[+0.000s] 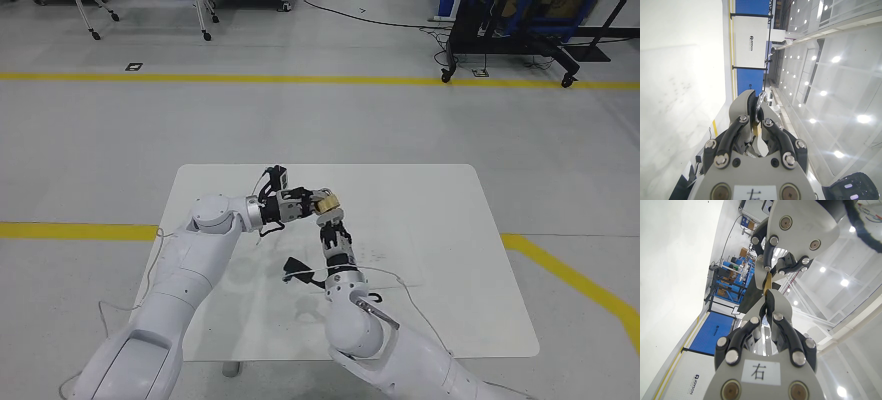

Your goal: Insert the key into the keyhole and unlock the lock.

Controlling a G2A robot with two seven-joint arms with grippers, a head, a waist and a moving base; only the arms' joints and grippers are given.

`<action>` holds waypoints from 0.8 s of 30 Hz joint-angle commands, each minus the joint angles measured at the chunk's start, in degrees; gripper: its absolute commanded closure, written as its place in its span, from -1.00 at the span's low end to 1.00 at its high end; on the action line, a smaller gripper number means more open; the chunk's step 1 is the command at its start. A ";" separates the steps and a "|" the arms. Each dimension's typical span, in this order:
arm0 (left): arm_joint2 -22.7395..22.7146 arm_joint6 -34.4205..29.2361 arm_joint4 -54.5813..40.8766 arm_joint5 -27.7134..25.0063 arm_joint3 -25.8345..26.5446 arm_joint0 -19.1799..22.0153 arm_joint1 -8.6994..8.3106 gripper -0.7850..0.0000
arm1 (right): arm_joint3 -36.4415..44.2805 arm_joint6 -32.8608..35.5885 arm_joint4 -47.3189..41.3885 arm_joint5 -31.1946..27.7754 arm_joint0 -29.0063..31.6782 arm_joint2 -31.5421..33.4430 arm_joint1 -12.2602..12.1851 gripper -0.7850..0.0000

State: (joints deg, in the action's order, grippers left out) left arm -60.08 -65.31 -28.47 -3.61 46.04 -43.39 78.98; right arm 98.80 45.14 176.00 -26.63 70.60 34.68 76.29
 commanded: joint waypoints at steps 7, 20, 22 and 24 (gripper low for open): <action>-0.06 1.65 -0.17 0.90 -0.18 -0.04 -0.01 1.00 | 1.97 -1.55 0.00 1.95 1.61 1.44 -0.13 -1.00; -0.55 4.07 -1.04 2.05 -0.27 -0.18 -0.07 1.00 | 7.72 -8.72 -5.13 5.50 6.39 7.14 -0.84 -1.00; -0.60 4.41 -1.07 2.21 -0.25 -0.21 -0.08 1.00 | 7.72 -8.72 -5.13 5.50 6.39 7.14 -0.84 -1.00; -0.60 4.75 -0.95 2.36 -0.23 -0.19 -0.09 1.00 | 7.72 -8.72 -5.13 5.50 6.39 7.14 -0.84 -1.00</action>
State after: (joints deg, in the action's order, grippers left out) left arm -60.68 -60.68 -29.47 -1.31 45.79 -43.58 78.89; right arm 106.52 36.42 170.88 -21.13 76.99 41.81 75.45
